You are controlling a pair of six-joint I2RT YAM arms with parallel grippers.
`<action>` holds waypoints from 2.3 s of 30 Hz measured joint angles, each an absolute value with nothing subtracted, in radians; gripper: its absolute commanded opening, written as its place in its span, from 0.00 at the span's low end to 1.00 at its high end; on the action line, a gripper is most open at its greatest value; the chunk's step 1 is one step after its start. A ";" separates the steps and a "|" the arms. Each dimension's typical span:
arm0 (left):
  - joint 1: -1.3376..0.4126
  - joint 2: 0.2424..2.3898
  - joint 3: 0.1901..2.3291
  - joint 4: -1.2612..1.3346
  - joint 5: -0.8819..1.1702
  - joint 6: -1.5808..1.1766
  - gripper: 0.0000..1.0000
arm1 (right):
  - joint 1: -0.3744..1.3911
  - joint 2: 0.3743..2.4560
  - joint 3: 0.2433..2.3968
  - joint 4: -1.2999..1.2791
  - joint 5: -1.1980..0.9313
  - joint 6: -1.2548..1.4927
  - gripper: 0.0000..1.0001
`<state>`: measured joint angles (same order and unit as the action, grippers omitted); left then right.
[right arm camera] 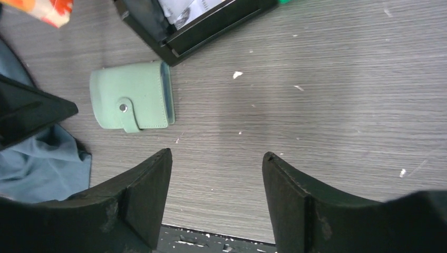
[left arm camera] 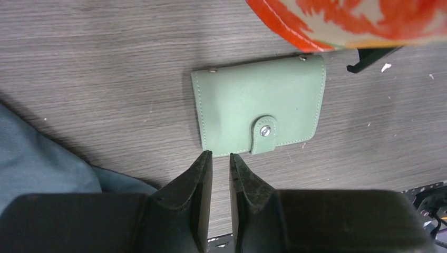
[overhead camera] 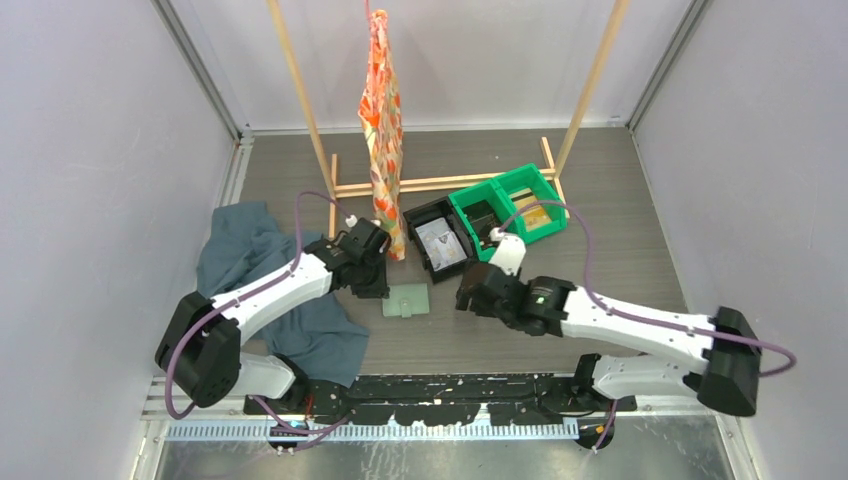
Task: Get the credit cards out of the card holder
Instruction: Move the card holder to the center of the board.
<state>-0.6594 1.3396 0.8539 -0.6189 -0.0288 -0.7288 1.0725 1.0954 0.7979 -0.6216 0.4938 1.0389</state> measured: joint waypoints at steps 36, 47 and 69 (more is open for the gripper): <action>-0.634 1.511 0.772 -0.292 0.081 -0.749 0.30 | 1.226 0.694 0.717 -1.008 0.911 1.299 0.64; -0.873 1.340 0.801 -0.495 0.049 -0.743 0.58 | 1.224 0.805 0.718 -0.995 0.902 1.283 0.67; -0.833 1.500 0.730 -0.193 0.055 -0.686 0.40 | 1.224 1.304 0.802 -0.568 0.627 1.158 0.55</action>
<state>-0.8326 1.5002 0.7296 -0.1928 0.0547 -0.6865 1.2236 1.3041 0.8021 -0.5678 0.6273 1.1576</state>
